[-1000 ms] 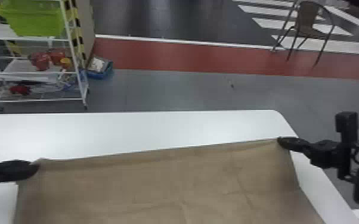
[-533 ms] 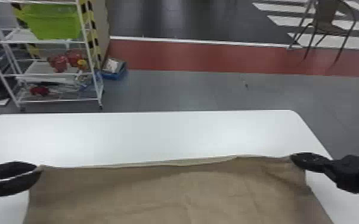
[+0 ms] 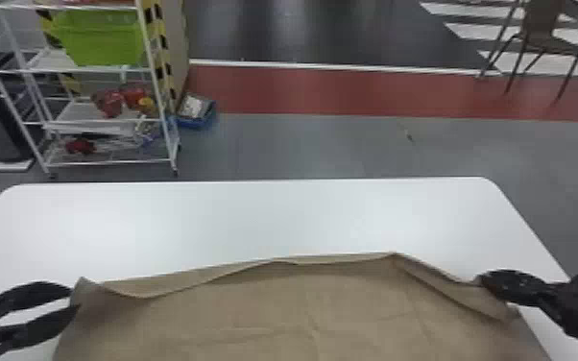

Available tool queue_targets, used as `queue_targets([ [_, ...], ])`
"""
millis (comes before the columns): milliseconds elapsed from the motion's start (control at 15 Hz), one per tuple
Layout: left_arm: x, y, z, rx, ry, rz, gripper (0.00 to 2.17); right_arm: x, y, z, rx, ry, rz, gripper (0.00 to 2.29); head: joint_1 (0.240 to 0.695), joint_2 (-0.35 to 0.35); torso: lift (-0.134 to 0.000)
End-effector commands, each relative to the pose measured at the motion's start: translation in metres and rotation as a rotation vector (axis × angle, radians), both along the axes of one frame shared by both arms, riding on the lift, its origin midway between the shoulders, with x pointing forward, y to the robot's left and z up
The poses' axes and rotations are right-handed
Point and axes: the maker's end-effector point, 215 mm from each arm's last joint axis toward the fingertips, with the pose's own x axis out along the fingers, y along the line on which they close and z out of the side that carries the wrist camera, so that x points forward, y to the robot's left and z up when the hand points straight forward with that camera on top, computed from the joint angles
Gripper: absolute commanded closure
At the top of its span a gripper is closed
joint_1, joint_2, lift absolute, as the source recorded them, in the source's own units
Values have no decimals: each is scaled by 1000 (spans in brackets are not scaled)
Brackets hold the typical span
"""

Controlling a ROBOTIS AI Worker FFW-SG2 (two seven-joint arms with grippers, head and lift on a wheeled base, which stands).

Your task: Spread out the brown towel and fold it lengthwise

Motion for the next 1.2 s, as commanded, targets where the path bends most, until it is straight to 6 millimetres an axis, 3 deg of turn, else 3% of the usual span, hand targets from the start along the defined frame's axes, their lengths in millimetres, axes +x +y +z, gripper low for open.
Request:
queue_targets([
  [0, 0, -4, -3, 1, -5, -9, 805, -2, 3, -3, 5, 5, 4, 1312, 695, -88, -122],
  [267, -3, -11, -1, 2, 5, -55, 805, -3, 4, -2, 7, 3, 1, 1312, 695, -95, -122],
  [733, -2, -6, 0, 11, 4, -45, 805, -3, 6, -2, 11, 2, 3, 1312, 695, -96, -122],
  [933, -1, -17, 4, 1, -27, -81, 805, -2, 9, -4, 14, 6, 3, 1308, 695, -91, -122],
  [1133, -15, -26, 9, -1, -20, -174, 805, -2, 3, -4, 7, 8, -7, 1308, 695, -104, -122],
])
